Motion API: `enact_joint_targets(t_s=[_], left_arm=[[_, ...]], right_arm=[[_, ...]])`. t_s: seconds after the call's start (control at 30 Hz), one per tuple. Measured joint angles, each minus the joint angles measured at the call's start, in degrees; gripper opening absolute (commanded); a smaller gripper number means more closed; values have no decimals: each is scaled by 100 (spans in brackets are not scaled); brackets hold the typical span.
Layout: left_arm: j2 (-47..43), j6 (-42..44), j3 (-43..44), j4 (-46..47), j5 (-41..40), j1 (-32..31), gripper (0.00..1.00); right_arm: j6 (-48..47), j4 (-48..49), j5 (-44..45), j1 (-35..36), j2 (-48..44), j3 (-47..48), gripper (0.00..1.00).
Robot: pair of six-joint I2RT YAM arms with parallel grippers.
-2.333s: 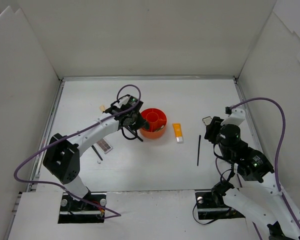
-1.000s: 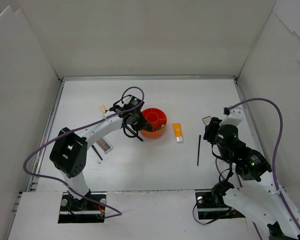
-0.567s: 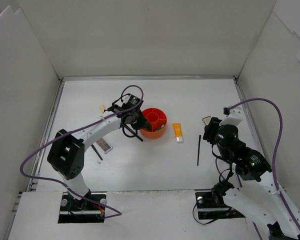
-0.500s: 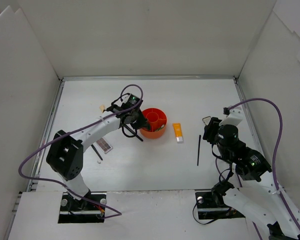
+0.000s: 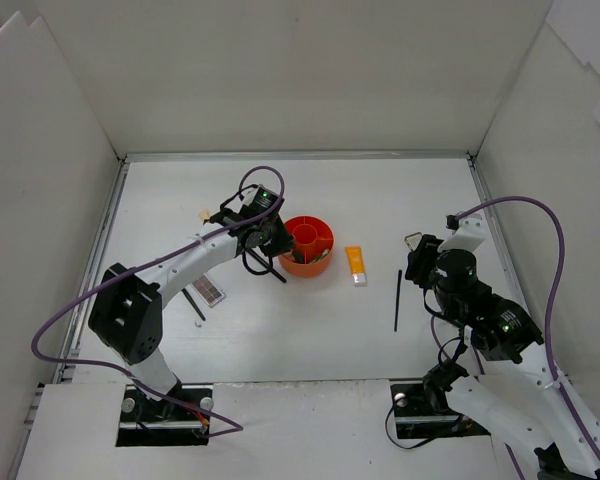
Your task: Organize the makeup
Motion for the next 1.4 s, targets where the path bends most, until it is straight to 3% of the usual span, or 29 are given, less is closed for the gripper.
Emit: enact_joint_targets(t_s=[0.37, 0.47, 0.6, 0.7, 0.77, 0.9, 1.2, 1.4], left_arm=[[-275, 133, -42, -20, -76, 11, 17], [-713, 319, -140, -111, -254, 116, 32], [-1486, 730, -398, -273, -505, 638, 59], [-1827, 1161, -420, -459, -555, 1344, 71], [-1799, 1499, -323, -682, -603, 1716, 73], [-1200, 2124, 293, -1176, -675, 2277, 67], [1003, 3053, 1888, -1606, -247, 3021, 70], [2402, 3272, 2756, -1816, 221, 3416, 60]], right_arm=[[-4, 0, -35, 2, 0, -2, 42], [-7, 0, -35, 2, -2, -2, 42], [-20, 0, -35, 2, 0, -2, 42], [-35, 0, -35, 2, 0, 0, 42], [-46, 0, -35, 2, 7, -2, 42], [-57, 2, -24, 2, 92, -2, 42], [-61, 4, -33, 2, 363, 4, 42], [-107, 13, -52, 2, 660, 90, 42]])
